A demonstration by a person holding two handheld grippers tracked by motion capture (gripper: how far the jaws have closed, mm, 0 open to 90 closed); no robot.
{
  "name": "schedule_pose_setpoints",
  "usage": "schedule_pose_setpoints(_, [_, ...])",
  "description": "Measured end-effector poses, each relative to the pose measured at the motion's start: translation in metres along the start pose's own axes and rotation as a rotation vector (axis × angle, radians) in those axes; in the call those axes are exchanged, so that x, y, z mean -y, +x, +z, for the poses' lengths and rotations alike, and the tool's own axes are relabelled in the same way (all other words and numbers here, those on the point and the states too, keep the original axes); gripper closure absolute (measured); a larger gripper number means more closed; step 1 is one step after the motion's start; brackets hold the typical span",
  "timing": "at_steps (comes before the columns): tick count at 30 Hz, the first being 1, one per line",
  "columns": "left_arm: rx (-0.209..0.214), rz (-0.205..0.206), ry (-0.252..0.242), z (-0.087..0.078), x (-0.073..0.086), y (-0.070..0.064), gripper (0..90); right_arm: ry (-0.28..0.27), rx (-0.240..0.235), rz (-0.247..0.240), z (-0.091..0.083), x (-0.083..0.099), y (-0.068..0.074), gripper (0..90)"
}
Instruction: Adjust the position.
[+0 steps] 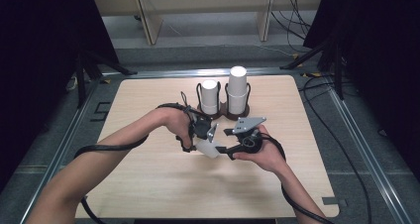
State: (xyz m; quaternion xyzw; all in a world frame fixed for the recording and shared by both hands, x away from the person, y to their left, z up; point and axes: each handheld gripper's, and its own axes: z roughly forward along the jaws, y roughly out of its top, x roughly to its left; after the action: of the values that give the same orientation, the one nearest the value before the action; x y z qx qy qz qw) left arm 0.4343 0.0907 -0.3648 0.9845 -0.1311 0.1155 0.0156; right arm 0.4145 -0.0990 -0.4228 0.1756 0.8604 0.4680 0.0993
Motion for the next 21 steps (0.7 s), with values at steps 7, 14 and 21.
schedule_pose_setpoints(7, [-0.003, 0.008, 0.004, 0.0, -0.001, 0.0, 32.1, 0.004, -0.014, -0.02, 0.008, -0.006, 0.005, 29.6])
schedule_pose_setpoints(14, [-0.002, 0.006, 0.002, 0.0, -0.003, -0.001, 32.1, -0.001, -0.032, -0.03, 0.015, -0.009, 0.008, 29.6])
schedule_pose_setpoints(21, [-0.009, 0.02, 0.007, -0.001, -0.004, 0.0, 32.1, 0.003, -0.049, -0.028, 0.02, -0.01, 0.01, 29.6])
